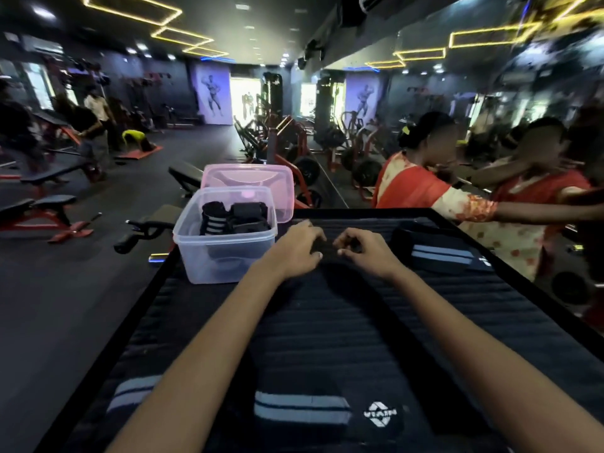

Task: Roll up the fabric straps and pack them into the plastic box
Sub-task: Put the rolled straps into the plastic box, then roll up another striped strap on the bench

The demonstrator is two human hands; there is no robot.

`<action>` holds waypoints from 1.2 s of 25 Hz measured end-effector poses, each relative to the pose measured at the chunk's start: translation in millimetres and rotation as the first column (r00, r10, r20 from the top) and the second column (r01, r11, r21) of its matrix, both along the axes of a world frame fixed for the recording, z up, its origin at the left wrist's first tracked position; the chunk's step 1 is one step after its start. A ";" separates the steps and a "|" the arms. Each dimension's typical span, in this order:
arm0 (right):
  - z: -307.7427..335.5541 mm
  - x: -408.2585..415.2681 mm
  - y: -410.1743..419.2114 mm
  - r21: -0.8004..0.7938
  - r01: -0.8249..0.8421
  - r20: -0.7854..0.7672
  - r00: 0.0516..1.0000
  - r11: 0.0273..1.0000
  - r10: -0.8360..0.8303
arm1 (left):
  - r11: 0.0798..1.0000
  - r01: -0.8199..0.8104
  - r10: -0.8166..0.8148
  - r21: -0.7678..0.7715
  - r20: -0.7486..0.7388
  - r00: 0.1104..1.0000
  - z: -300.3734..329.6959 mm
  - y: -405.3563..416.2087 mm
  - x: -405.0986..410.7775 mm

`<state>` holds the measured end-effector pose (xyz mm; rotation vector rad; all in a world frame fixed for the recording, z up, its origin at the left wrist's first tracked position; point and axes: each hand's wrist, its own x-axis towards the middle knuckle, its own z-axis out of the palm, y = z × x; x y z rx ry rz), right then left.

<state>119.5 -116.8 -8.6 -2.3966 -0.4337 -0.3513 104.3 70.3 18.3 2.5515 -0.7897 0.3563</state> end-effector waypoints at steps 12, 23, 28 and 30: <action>-35.9 -19.0 -100.7 -0.040 0.024 -0.076 0.997 0.999 -0.027 | 0.960 -0.071 -0.010 -0.272 -0.285 0.958 -41.4 -109.4 -14.8; -46.6 -2.2 -119.8 -0.040 -0.120 -0.148 0.982 0.992 0.113 | 0.959 -0.091 0.025 -0.269 -0.240 0.971 -77.1 -105.6 -3.0; -37.5 0.8 -130.7 -0.191 0.128 0.304 0.950 0.973 -0.065 | 0.985 -0.055 0.017 -0.165 -0.228 0.974 -78.5 -102.8 -2.4; -32.4 5.5 -146.5 -0.227 0.388 0.463 0.850 0.894 -0.251 | 0.988 -0.046 0.011 -0.147 -0.231 0.973 -77.7 -102.7 -1.6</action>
